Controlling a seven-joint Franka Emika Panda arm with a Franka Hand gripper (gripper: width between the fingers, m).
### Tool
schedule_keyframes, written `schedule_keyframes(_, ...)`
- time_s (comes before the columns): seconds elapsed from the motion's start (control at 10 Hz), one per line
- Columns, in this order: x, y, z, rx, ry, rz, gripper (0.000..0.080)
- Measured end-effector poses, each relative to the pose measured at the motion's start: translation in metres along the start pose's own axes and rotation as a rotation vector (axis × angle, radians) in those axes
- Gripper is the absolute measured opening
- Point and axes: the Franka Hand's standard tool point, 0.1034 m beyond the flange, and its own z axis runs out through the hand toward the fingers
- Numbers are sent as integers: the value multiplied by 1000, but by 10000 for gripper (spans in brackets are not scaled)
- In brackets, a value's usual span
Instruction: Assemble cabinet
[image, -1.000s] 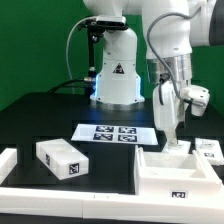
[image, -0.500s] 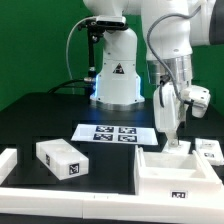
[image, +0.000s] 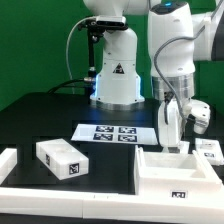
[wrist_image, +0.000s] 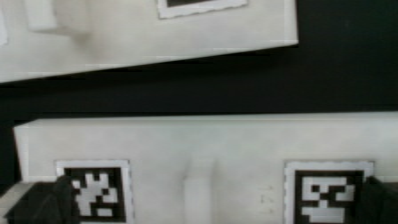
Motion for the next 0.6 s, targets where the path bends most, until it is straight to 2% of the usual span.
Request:
schedule_keyframes(0.2, 1, 1, 0, -1, 1, -7, 544)
schedule_keyframes(0.3, 1, 1, 0, -1, 1, -9, 544)
schedule_keyframes(0.4, 1, 1, 1, -1, 1, -10, 355)
schedule_keyframes(0.5, 1, 1, 1, -1, 1, -11, 220)
schedule_keyframes(0.6, 1, 1, 1, -2, 1, -11, 220)
